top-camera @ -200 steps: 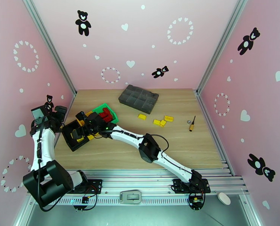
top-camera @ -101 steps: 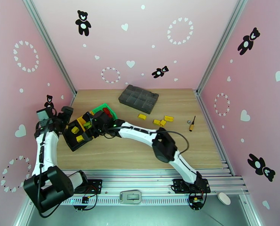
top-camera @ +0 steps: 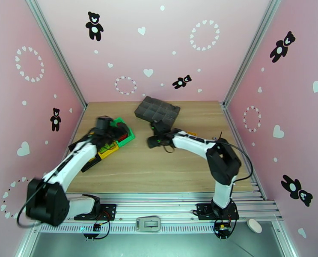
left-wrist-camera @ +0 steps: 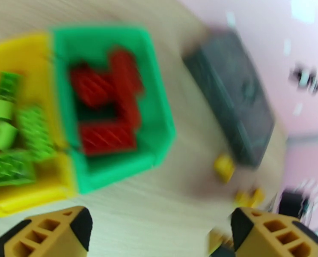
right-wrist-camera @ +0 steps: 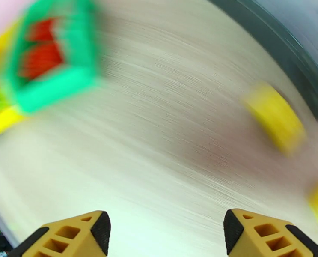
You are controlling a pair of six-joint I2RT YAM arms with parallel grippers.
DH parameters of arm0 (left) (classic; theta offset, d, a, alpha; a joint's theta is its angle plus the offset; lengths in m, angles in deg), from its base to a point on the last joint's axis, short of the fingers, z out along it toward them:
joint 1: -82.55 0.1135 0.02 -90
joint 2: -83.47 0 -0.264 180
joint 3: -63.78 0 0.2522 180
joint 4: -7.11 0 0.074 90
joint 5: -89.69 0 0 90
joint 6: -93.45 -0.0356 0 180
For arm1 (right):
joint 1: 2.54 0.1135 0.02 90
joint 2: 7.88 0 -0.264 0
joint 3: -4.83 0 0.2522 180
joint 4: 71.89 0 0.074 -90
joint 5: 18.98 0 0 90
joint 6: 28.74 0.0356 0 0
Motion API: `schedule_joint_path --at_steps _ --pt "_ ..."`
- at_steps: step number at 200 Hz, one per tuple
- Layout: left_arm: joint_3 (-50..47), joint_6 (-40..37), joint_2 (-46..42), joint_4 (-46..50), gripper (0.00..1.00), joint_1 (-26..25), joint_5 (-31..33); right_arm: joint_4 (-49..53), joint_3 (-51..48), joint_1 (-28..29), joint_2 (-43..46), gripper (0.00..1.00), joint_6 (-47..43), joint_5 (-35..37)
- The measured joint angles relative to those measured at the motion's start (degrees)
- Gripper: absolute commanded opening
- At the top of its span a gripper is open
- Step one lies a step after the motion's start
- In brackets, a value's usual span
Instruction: Sort the legos into containers by color
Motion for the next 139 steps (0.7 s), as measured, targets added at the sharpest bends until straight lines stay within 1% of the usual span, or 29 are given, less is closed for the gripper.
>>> schedule_joint_path --at_steps 11,30,54,87,116,139 --pt "1.9 -0.2 4.6 0.0 0.89 -5.4 2.0 0.8 -3.1 -2.3 2.3 0.77 0.8 0.9" --pt "6.4 -0.3 12.5 -0.2 0.88 -13.0 4.4 1.7 -6.5 -6.3 5.8 0.78 1.7 2.2" --pt "12.2 -0.5 20.5 -1.0 0.87 -19.7 5.4 2.1 -8.9 -11.5 8.5 0.78 2.6 3.4" --pt "17.3 -0.3 27.4 -2.8 0.87 -23.9 5.3 2.7 -10.5 -17.8 8.9 0.78 3.1 3.8" --pt "20.7 -0.3 31.0 -3.0 0.86 -25.9 5.3 2.7 -10.5 -22.2 8.9 0.78 3.5 3.5" --pt "21.4 -0.3 31.9 -3.3 0.86 -26.6 5.3 2.9 -9.7 -24.7 8.0 0.78 3.8 2.5"
